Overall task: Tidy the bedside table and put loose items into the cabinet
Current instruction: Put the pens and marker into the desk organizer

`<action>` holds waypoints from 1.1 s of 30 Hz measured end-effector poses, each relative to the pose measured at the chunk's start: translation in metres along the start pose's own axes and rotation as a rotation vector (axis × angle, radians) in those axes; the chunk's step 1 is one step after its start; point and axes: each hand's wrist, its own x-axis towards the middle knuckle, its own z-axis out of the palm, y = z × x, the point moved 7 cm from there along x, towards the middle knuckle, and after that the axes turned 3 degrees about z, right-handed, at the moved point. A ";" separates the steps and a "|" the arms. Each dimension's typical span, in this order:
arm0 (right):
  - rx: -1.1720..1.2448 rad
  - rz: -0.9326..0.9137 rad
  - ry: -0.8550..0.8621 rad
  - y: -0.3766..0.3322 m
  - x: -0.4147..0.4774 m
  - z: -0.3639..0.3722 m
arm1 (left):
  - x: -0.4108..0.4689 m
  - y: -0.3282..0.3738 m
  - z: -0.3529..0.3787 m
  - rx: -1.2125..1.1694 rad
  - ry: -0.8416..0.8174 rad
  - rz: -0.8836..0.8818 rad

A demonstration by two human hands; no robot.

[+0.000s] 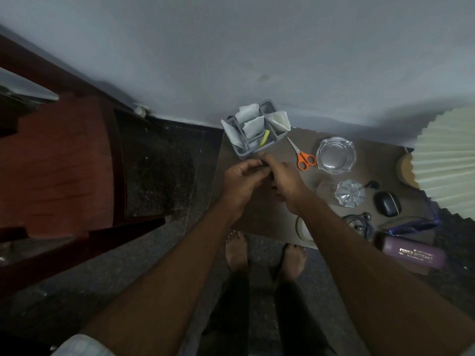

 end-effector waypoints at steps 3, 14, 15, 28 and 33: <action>0.036 -0.160 -0.015 -0.010 -0.001 0.001 | 0.000 0.004 0.004 -0.066 -0.011 -0.004; -0.022 -0.425 0.006 -0.049 -0.006 -0.012 | -0.008 0.007 0.007 -0.068 0.022 -0.085; -0.007 -0.433 0.003 -0.054 -0.007 -0.012 | -0.008 0.006 0.008 -0.057 0.017 -0.094; -0.071 -0.633 0.152 -0.107 -0.013 -0.022 | -0.006 0.034 0.009 -0.053 0.151 0.028; -0.155 -0.709 0.189 -0.117 -0.009 -0.024 | -0.006 0.042 0.008 0.014 0.251 0.112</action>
